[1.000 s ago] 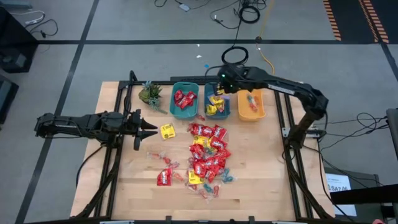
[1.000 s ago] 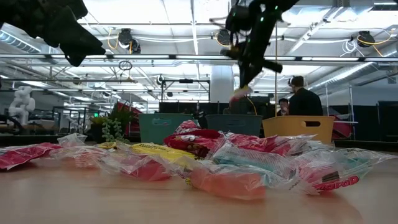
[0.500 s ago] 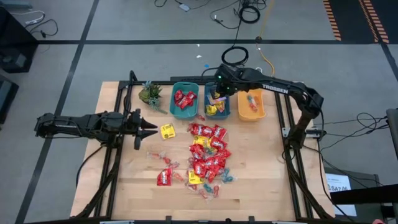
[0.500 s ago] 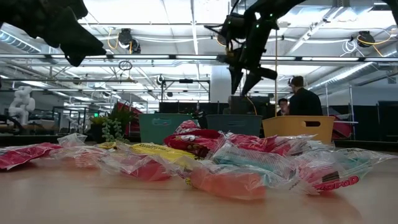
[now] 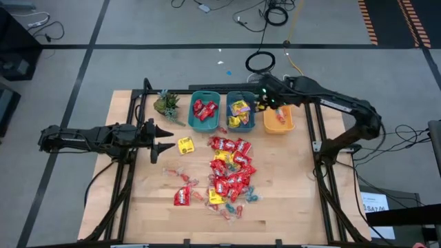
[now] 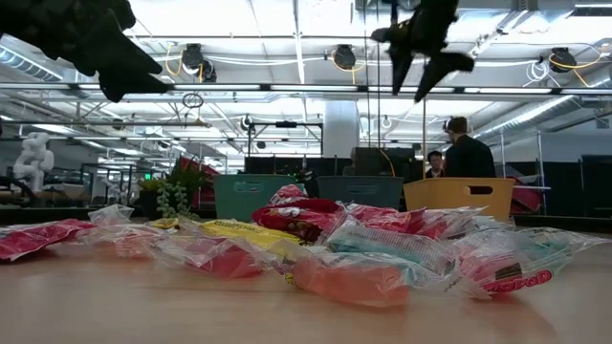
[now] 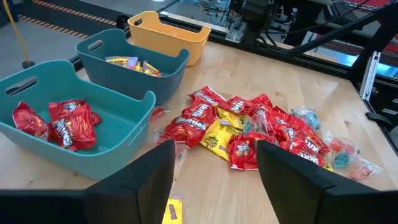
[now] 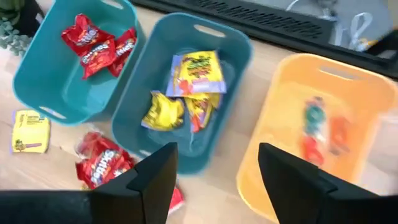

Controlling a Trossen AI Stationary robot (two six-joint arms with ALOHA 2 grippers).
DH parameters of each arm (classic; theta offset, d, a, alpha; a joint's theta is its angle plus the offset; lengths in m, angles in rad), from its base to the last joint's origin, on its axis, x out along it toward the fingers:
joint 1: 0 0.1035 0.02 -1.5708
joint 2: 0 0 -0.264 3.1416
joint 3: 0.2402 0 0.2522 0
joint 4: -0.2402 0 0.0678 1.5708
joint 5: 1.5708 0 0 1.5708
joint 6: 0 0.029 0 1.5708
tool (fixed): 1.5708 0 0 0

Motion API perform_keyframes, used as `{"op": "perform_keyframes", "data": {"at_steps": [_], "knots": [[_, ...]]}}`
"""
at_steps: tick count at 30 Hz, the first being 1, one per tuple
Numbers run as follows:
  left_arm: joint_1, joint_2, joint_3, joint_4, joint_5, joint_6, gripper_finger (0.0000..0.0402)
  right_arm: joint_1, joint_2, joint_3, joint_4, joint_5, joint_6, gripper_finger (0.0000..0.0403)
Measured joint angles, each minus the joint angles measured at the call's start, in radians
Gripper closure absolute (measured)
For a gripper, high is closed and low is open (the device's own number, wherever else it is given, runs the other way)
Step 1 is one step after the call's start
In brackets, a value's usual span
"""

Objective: Sort candy
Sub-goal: Put the red candy into the green bin

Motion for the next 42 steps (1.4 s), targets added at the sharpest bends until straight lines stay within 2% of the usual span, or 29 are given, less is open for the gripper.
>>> {"op": "perform_keyframes", "data": {"at_steps": [4, 9, 14, 19, 24, 29, 34, 42], "knots": [[0.0, 0.0, 0.0, -0.002, 0.001, -0.001, 0.0164, 0.112, -0.046, 0.0, -0.105, 0.086, 0.129, 0.0187], [0.0, 0.005, 0.0, -0.01, 0.064, -0.034, 0.0164, 0.266, -0.086, -0.073, -0.142, 0.102, 0.311, 0.0188], [-0.003, 0.05, 0.009, -0.051, 0.085, -0.052, 0.0164, 0.448, -0.134, -0.251, -0.065, 0.105, 0.546, 0.0188], [-0.024, 0.16, 0.057, -0.077, 0.085, -0.051, 0.0164, 0.627, -0.197, -0.457, 0.061, 0.109, 0.778, 0.0188], [-0.037, 0.32, 0.128, -0.07, 0.062, -0.01, 0.0164, 0.769, -0.233, -0.63, 0.174, 0.11, 0.918, 0.0188], [-0.033, 0.54, 0.234, -0.038, 0.004, 0.049, 0.0164, 0.866, -0.235, -0.725, 0.22, 0.113, 0.998, 0.0188], [-0.026, 0.786, 0.355, 0.057, -0.002, 0.152, 0.0164, 0.921, -0.235, -0.741, 0.264, 0.171, 0.985, 0.0188], [0.038, 1.134, 0.581, 0.077, -0.02, 0.168, 0.0164, 0.956, -0.235, -0.741, 0.264, 0.215, 0.842, 0.0189]]}}
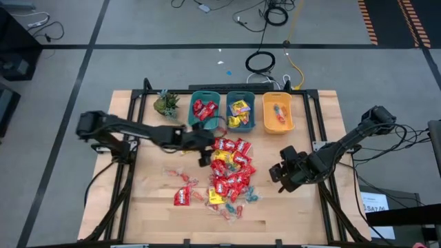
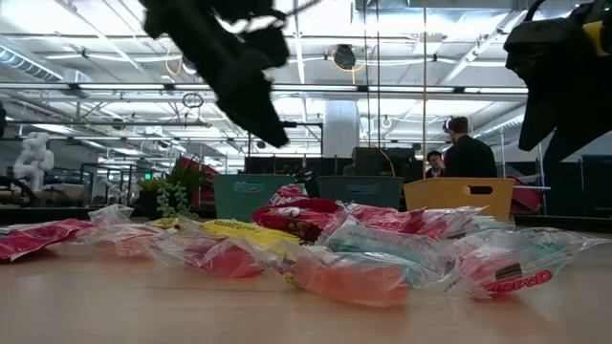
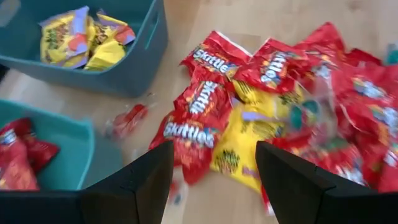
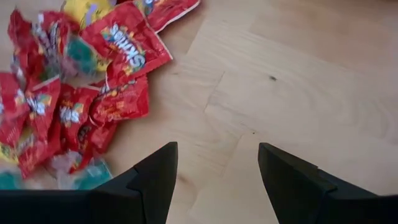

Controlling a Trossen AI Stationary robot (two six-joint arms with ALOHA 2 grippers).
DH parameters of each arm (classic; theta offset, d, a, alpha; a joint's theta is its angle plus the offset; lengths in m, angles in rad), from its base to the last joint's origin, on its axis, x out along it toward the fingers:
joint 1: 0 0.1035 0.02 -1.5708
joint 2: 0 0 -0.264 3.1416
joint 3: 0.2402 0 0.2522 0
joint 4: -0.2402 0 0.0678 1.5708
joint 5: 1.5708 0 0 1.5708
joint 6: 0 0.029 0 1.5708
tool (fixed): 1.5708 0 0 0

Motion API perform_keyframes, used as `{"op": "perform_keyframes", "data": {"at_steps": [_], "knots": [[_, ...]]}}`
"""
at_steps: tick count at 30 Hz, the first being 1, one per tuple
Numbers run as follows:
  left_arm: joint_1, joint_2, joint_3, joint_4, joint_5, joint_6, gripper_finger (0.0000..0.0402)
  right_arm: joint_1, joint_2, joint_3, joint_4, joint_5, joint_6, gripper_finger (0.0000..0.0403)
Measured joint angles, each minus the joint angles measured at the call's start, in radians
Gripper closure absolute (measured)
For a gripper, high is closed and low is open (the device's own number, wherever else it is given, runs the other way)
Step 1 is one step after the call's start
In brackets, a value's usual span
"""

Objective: Sort candy
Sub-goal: Put the red candy into the green bin

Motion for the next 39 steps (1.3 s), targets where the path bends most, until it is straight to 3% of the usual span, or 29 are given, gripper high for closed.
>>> {"op": "perform_keyframes", "data": {"at_steps": [16, 20, 28, 39], "knots": [[0.124, 0.386, 0.215, -0.043, 0.058, 0.009, 0.0165, 0.055, 0.0, 0.0, 0.019, -0.003, -0.146, 0.0189], [0.125, 0.41, 0.217, -0.073, 0.066, -0.004, 0.0198, 0.083, 0.0, 0.0, 0.019, -0.004, -0.148, 0.0189], [0.1, 0.334, 0.214, -0.096, 0.093, -0.016, 0.0384, 0.111, 0.0, 0.0, 0.019, -0.001, -0.296, 0.0189], [0.082, 0.125, 0.214, -0.093, 0.077, -0.086, 0.0398, 0.111, 0.0, -0.001, 0.205, -0.001, -0.645, 0.0189]]}}
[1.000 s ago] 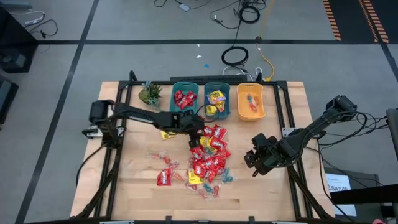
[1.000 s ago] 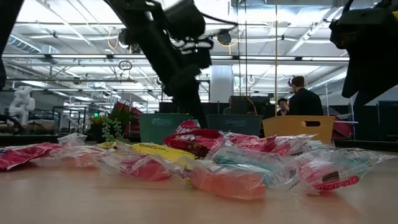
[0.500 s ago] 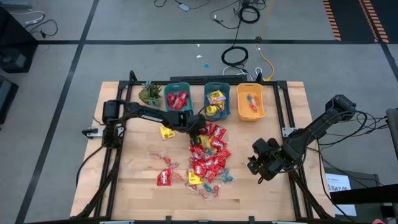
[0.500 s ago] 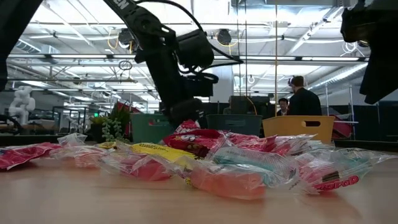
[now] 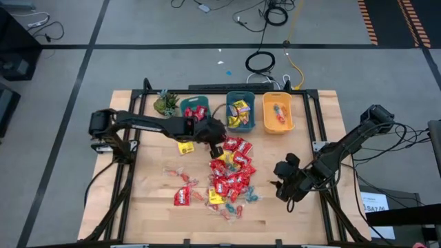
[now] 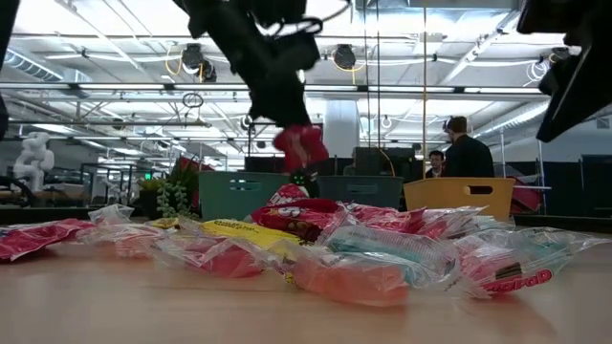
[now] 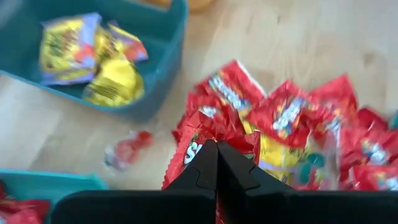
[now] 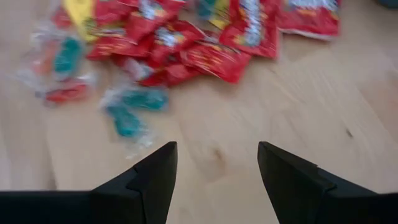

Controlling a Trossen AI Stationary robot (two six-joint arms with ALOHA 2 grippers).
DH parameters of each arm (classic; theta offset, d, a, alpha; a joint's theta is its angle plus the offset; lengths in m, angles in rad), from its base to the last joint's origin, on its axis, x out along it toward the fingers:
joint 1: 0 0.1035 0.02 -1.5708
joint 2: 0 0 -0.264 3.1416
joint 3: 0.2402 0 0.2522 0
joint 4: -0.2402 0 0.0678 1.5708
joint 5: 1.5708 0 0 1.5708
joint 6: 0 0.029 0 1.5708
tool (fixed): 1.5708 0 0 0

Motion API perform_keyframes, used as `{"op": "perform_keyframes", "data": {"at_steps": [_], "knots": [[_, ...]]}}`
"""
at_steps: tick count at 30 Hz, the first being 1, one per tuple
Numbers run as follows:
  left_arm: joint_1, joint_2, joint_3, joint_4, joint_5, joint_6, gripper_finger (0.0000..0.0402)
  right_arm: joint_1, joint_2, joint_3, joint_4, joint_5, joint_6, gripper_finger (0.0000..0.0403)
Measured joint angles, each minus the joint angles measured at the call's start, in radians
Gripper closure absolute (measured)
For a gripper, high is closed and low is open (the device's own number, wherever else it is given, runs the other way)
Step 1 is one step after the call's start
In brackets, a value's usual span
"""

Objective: Sort candy
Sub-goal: Put the red candy into the green bin

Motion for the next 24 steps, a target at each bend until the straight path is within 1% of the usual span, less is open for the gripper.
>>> {"op": "perform_keyframes", "data": {"at_steps": [4, 7, 10, 12, 15, 19, 24], "knots": [[-0.001, -0.078, 0.001, -0.009, -0.014, -0.004, 0.0399, -0.01, 0.0, 0.0, 0.048, 0.0, -0.06, 0.0189], [0.002, -0.134, 0.002, -0.071, -0.072, -0.012, 0.04, -0.024, 0.0, 0.0, 0.101, -0.008, -0.113, 0.0189], [0.034, -0.184, 0.019, -0.205, -0.139, -0.028, 0.04, -0.046, 0.0, 0.0, 0.161, -0.033, -0.159, 0.0189], [0.069, -0.198, 0.041, -0.272, -0.159, -0.028, 0.04, -0.062, 0.0, -0.006, 0.213, -0.033, -0.179, 0.0189], [0.139, -0.204, 0.062, -0.364, -0.159, -0.011, 0.0401, -0.087, 0.0, -0.023, 0.301, -0.033, -0.199, 0.0189], [0.224, -0.204, 0.065, -0.376, -0.156, 0.066, 0.0399, -0.108, 0.0, -0.029, 0.316, -0.027, -0.2, 0.0189], [0.292, -0.204, 0.065, -0.381, -0.13, 0.131, 0.0375, -0.114, 0.0, -0.029, 0.315, -0.027, -0.199, 0.0189]]}}
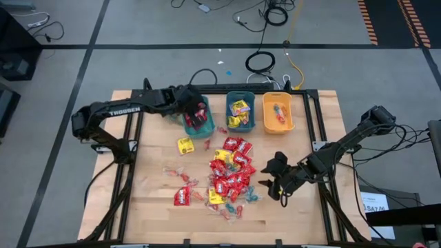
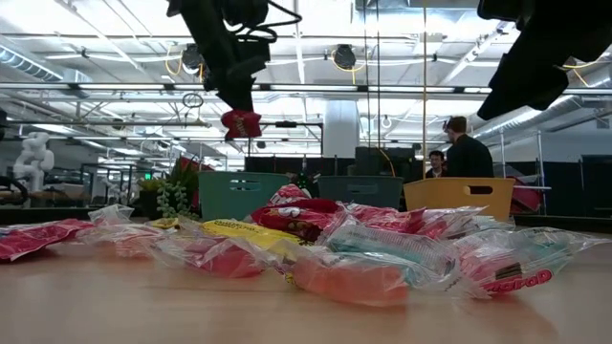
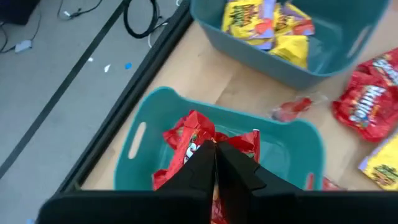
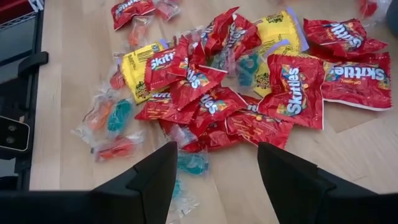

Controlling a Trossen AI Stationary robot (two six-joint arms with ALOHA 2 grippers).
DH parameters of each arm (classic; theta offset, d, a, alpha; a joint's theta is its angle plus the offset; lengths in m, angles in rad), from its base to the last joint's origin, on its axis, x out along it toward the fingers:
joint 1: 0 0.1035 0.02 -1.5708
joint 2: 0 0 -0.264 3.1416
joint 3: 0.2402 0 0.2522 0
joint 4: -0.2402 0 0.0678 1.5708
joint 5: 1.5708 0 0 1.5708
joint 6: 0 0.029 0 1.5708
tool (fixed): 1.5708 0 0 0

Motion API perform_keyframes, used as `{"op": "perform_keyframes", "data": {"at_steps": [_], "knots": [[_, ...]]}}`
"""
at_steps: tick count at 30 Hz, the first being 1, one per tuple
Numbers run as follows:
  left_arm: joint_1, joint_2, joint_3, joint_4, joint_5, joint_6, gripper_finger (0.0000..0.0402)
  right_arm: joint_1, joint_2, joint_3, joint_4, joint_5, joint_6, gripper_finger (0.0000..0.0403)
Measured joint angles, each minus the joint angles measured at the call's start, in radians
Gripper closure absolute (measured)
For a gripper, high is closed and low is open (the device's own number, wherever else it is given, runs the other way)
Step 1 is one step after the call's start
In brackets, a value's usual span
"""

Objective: Sort candy
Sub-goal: Put the red candy into the green bin

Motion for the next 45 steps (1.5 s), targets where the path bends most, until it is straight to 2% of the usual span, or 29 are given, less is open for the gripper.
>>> {"op": "perform_keyframes", "data": {"at_steps": [7, 12, 18, 28, 33, 37, 42, 45], "knots": [[0.057, 0.0, 0.0, -0.014, 0.01, 0.027, 0.0356, 0.0, 0.0, 0.0, -0.001, 0.0, 0.001, 0.0189], [0.103, 0.001, 0.0, -0.017, 0.132, 0.059, 0.0331, 0.0, 0.0, 0.0, -0.001, 0.0, 0.022, 0.0189], [0.138, 0.001, 0.0, -0.016, 0.129, 0.105, 0.0294, 0.0, 0.0, 0.0, -0.002, 0.001, 0.087, 0.0189], [0.136, 0.001, 0.0, -0.013, 0.122, 0.103, 0.0289, 0.0, 0.0, 0.0, -0.005, 0.001, 0.161, 0.0189], [0.113, 0.001, 0.0, -0.009, 0.144, 0.103, 0.0288, 0.0, 0.0, 0.0, -0.005, 0.001, 0.161, 0.0188], [0.074, 0.001, 0.0, -0.005, 0.234, 0.095, 0.0288, 0.0, 0.0, 0.0, -0.005, 0.001, 0.161, 0.0188], [-0.012, 0.001, 0.0, -0.006, 0.266, -0.016, 0.0288, 0.0, 0.0, 0.0, -0.005, 0.001, 0.16, 0.0188], [-0.09, 0.001, 0.0, -0.005, 0.264, -0.027, 0.0288, 0.0, 0.0, 0.0, -0.005, 0.001, 0.159, 0.0188]]}}
